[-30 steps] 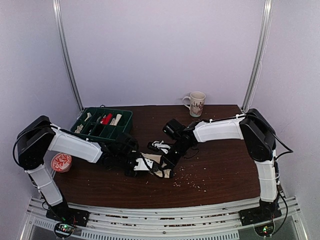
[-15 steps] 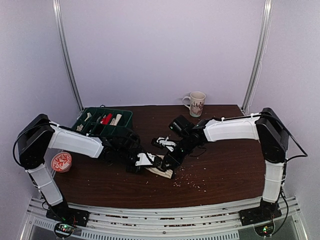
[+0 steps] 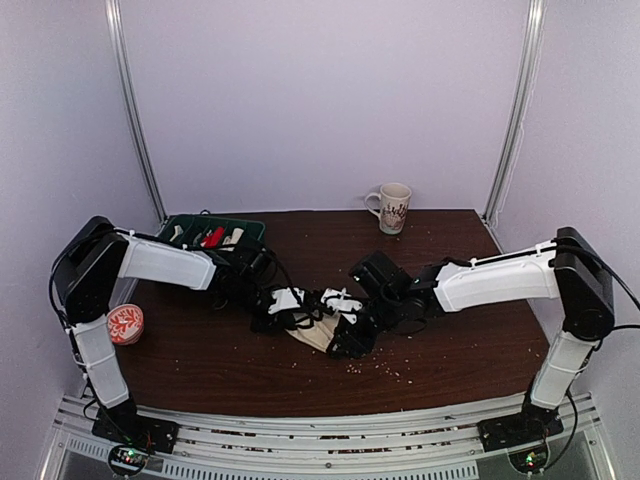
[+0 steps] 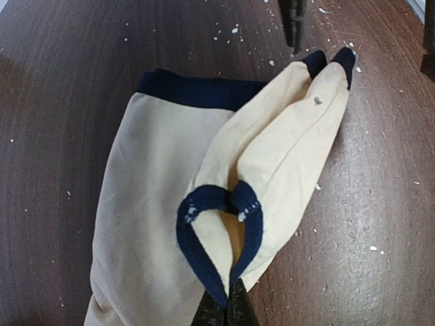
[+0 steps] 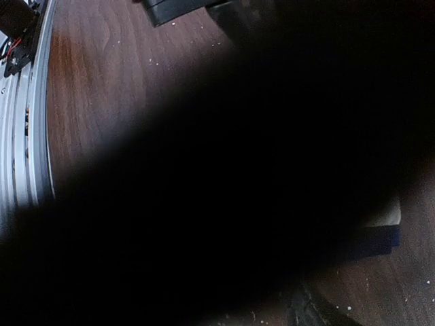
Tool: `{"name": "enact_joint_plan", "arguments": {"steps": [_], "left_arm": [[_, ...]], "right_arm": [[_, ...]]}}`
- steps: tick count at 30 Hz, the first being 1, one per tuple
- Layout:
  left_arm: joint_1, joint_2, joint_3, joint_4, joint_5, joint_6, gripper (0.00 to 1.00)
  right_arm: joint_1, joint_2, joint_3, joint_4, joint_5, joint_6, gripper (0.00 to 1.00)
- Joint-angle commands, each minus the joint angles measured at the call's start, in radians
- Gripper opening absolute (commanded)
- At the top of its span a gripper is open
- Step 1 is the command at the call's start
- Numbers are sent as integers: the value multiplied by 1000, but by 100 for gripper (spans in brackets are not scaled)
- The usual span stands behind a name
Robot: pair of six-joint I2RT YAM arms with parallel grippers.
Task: Roll the underwear
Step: Pick up the underwear from the center of the board.
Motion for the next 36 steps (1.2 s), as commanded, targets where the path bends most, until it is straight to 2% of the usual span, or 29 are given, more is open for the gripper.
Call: {"name": "enact_joint_plan", "arguments": {"steps": [1,6,18,23,30,36], "left_arm": [[30,20,40,-51,86,-21,0],[32,16,37,-58,102,-9,0],[50,19,43,-64,131,-13,0],[56,21,47,-63,135,-18,0],[63,30,58,-74,151,-25,0],[80,44,79,-94,188,-30,0]], "right_arm": [[27,2,-27,93,120,27,61],[32,28,-19,103,188,37,61],[33,122,20,54,121,40,57],[33,112,15,63,152,58,55],[32,-117,-176,321,245,125,65],[32,-146,-265,418,239,127,67]]}}
